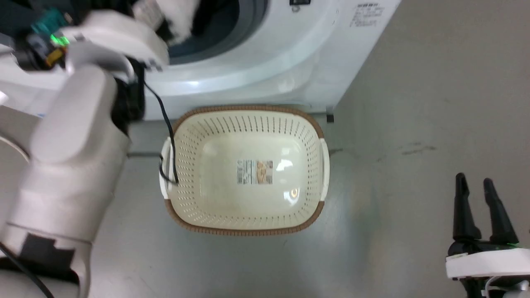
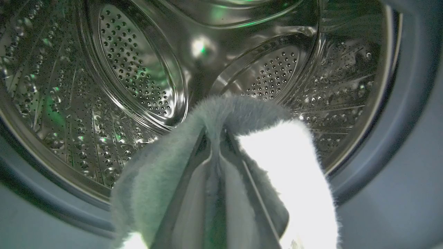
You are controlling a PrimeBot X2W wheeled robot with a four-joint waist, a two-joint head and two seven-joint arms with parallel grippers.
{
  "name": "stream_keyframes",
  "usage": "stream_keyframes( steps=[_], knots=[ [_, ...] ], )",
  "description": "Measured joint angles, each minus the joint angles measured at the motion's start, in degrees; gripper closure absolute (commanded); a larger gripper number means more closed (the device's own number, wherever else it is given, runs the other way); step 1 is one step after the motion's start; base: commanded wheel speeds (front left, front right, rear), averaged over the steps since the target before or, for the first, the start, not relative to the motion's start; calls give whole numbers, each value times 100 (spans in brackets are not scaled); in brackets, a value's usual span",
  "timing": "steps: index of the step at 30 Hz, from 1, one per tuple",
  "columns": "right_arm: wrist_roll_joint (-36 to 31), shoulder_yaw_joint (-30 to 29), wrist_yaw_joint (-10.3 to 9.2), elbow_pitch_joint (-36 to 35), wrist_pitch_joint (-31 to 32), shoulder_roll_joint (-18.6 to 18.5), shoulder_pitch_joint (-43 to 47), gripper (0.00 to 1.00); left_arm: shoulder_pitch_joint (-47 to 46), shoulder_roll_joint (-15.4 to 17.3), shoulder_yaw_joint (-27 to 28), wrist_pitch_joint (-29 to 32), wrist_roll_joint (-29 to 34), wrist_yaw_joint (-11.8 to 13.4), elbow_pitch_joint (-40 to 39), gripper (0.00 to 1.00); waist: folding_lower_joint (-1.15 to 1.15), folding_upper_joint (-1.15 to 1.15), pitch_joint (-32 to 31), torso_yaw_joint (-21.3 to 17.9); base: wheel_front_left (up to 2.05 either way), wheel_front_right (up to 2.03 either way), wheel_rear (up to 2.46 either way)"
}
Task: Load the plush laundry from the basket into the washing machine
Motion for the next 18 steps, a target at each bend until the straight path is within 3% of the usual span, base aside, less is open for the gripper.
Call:
stream_keyframes(
  steps=[18],
  knots=[
    [74, -177, 0, -576, 53, -253, -27, 0, -1818, 517, 237, 186, 259, 199, -12, 100, 0, 0, 1277, -279, 0, 0, 0]
  ],
)
